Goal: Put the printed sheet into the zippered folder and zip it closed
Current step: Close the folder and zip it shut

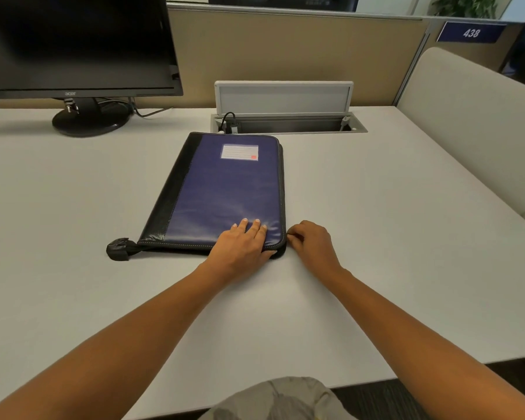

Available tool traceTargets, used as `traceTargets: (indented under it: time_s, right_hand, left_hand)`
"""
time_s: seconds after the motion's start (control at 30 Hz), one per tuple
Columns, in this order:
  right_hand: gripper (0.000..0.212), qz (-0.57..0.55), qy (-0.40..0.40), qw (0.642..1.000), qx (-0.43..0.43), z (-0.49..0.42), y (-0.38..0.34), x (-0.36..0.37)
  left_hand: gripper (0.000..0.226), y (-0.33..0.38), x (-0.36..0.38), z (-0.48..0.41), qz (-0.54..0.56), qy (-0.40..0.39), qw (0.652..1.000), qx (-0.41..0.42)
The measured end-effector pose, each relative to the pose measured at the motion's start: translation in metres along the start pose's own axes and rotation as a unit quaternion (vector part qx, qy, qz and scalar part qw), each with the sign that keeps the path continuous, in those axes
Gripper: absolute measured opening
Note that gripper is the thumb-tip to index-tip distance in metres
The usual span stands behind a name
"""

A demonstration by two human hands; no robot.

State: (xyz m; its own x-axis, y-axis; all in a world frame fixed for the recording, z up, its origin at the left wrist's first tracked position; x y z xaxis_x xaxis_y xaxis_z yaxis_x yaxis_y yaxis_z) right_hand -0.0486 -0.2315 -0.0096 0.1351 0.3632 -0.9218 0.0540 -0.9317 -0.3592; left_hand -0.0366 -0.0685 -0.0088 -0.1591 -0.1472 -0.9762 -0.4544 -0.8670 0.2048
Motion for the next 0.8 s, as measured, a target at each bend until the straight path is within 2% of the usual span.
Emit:
traceTargets:
  time_s: [0.17, 0.27, 0.47, 0.7, 0.8]
  right_hand:
    - [0.012, -0.086, 0.037, 0.994, 0.058, 0.006, -0.003, 0.001]
    - [0.012, -0.095, 0.045, 0.992, 0.065, 0.009, -0.005, -0.001]
    - [0.012, -0.112, 0.075, 0.989, 0.055, 0.015, -0.014, -0.009]
    - [0.013, -0.123, 0.084, 0.989, 0.004, 0.019, -0.036, -0.013]
    - [0.015, -0.115, 0.088, 0.989, -0.027, 0.020, -0.050, -0.012]
  left_hand:
    - [0.067, 0.007, 0.000, -0.004, 0.005, 0.017, 1.000, -0.020]
    - [0.066, 0.008, 0.003, -0.007, 0.001, -0.001, 1.000, -0.016]
    - [0.063, 0.009, -0.004, -0.006, -0.012, 0.011, 1.000, -0.017]
    - [0.057, -0.009, -0.014, 0.014, -0.023, 0.081, 0.996, -0.019]
    - [0.061, -0.013, -0.030, 0.028, 0.007, 0.149, 0.988, 0.026]
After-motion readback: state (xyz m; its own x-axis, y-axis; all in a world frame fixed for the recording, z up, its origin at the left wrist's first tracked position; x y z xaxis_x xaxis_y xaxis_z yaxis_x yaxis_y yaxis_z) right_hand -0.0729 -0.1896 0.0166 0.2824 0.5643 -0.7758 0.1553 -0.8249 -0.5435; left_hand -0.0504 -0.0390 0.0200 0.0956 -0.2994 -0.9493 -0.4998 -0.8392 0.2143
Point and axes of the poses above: each hand's wrist, its own z-axis away from the middle knuckle, its own x-axis out of the palm, y = z × x, the point moved 1 cm from there along -z, towards the middle knuckle, and after that the axes turned 15 degrees about z, right-handed, at the moved point
